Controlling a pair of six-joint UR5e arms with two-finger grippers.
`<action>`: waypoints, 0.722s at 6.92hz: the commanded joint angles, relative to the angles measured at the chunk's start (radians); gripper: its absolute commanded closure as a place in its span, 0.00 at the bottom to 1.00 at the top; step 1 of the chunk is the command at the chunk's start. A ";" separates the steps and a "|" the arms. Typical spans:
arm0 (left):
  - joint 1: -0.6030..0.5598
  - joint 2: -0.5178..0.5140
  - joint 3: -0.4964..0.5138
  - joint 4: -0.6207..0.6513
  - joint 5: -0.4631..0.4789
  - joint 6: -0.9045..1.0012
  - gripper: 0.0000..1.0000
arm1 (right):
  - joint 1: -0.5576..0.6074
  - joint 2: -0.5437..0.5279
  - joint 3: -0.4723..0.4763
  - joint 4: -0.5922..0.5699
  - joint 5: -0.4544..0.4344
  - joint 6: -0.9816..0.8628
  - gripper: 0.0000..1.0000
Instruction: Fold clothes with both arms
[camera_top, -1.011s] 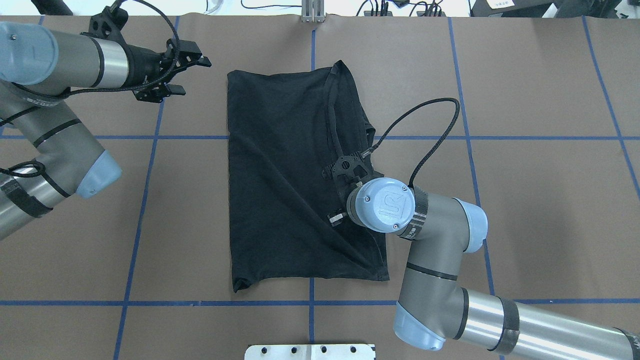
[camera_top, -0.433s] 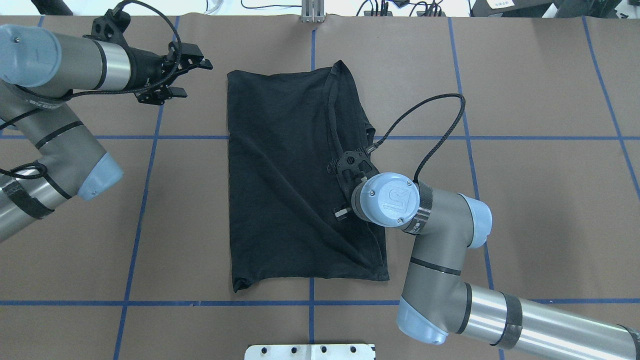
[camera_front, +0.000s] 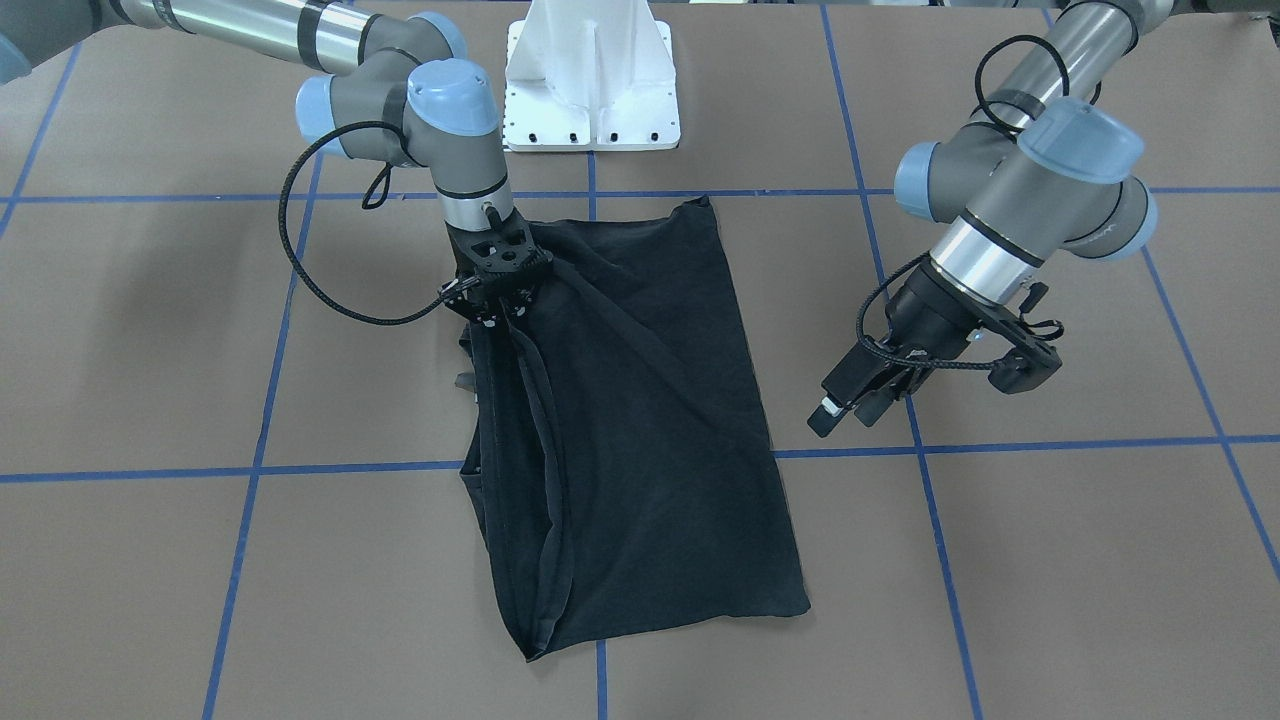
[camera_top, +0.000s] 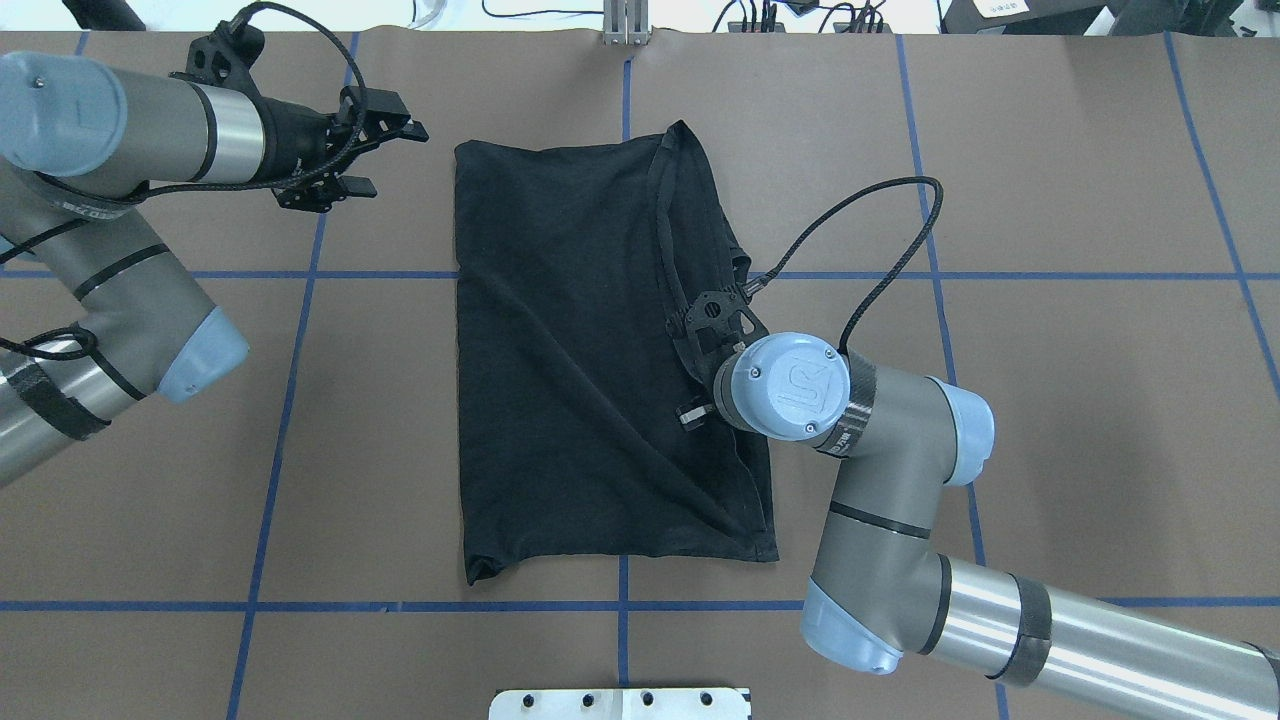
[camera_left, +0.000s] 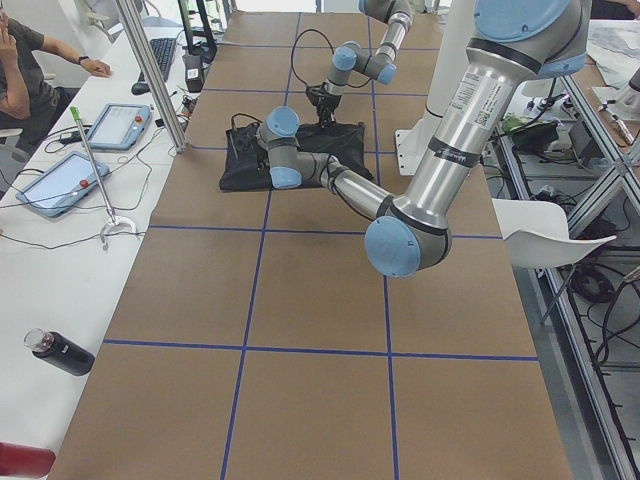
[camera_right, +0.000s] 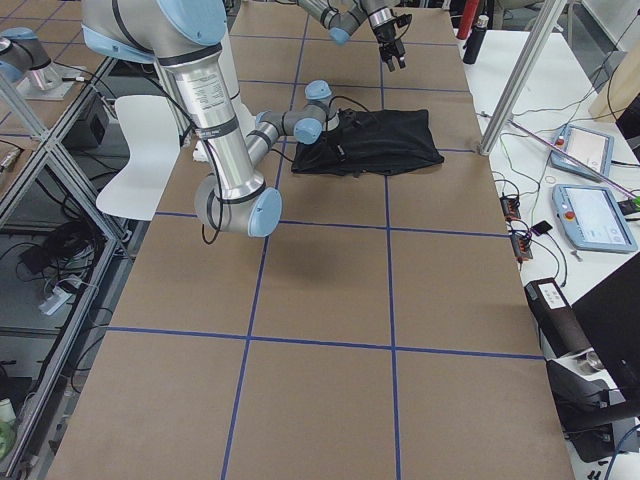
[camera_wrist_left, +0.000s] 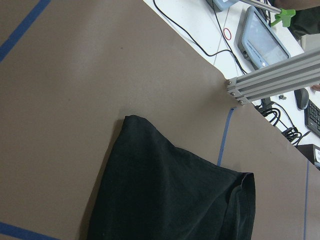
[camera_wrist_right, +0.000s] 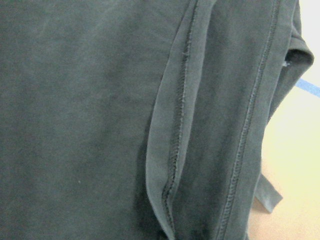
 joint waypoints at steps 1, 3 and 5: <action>0.001 0.000 -0.001 0.000 0.000 0.000 0.00 | 0.026 -0.012 0.000 0.000 0.012 -0.018 0.65; 0.001 -0.002 -0.004 0.000 0.000 -0.001 0.00 | 0.046 -0.033 0.003 0.003 0.023 -0.032 0.60; 0.001 0.000 -0.004 0.000 0.000 0.000 0.00 | 0.060 -0.038 0.006 0.003 0.042 -0.040 0.62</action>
